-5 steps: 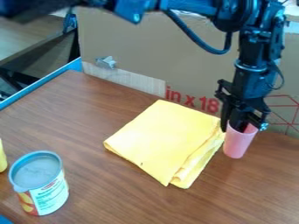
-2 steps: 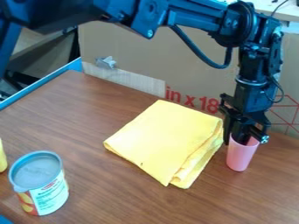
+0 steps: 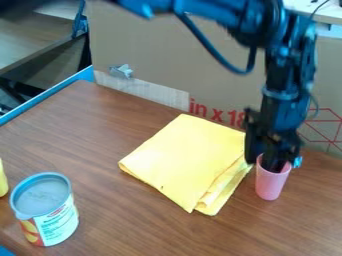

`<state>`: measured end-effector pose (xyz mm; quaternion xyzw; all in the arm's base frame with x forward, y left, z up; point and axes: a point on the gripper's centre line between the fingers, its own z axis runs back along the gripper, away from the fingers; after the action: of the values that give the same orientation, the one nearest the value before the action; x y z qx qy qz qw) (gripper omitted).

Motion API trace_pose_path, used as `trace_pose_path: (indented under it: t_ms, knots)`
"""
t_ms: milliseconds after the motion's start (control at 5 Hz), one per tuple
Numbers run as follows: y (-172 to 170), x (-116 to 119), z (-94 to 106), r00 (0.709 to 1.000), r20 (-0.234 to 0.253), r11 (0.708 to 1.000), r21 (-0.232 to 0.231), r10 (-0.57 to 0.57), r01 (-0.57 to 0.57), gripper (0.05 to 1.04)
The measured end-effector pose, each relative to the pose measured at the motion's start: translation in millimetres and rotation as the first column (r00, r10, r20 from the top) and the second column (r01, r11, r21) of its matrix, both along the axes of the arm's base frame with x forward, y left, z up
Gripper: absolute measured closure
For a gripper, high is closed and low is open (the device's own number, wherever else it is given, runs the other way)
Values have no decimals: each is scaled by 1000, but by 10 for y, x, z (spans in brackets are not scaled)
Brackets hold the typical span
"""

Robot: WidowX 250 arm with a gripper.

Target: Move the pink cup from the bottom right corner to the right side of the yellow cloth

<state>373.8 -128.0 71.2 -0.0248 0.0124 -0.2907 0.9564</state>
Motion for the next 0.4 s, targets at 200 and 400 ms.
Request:
trace_pose_path:
  t_ms: [200,400]
  knots:
    - [32,-74,343,995,95,999,-27,28,-25,127]
    - [133,-239,557,988,148,999,-18,52,-49,78]
